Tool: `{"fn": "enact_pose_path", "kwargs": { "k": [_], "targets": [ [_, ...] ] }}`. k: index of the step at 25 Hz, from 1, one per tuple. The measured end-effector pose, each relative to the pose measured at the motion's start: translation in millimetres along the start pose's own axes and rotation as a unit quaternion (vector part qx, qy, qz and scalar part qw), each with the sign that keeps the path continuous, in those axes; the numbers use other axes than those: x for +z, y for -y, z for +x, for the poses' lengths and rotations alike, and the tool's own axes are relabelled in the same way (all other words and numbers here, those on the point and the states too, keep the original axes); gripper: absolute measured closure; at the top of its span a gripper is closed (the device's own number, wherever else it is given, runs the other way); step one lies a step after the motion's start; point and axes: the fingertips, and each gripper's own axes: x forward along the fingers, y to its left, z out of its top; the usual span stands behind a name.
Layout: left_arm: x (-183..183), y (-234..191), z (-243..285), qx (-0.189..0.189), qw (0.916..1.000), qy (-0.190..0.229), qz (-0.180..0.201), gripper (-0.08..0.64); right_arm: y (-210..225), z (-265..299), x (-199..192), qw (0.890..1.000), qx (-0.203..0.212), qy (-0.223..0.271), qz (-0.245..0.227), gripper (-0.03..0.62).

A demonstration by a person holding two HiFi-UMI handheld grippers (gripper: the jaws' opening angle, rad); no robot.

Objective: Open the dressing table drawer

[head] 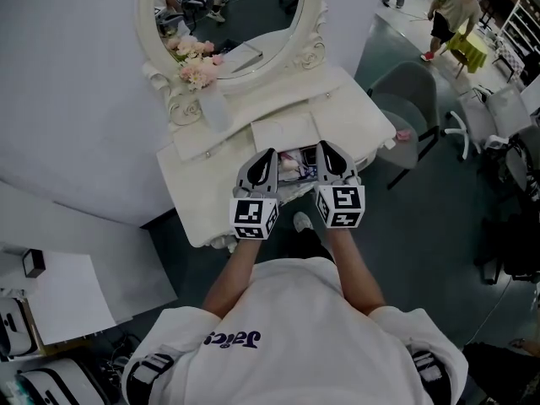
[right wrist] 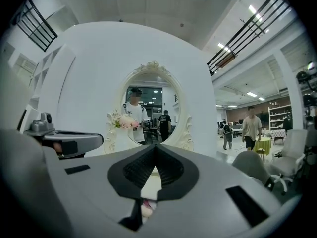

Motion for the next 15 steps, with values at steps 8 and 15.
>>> {"fn": "enact_pose_path", "kwargs": {
  "k": [8, 15],
  "targets": [
    [-10, -3, 3, 0.007, 0.9999, -0.007, -0.009, 0.546, 2, 4, -4, 1.000, 0.001, -0.006, -0.004, 0.583],
    [-19, -9, -5, 0.020, 0.9994, -0.024, -0.018, 0.545, -9, 9, -17, 0.999, 0.014, -0.031, -0.005, 0.583]
  ]
}}
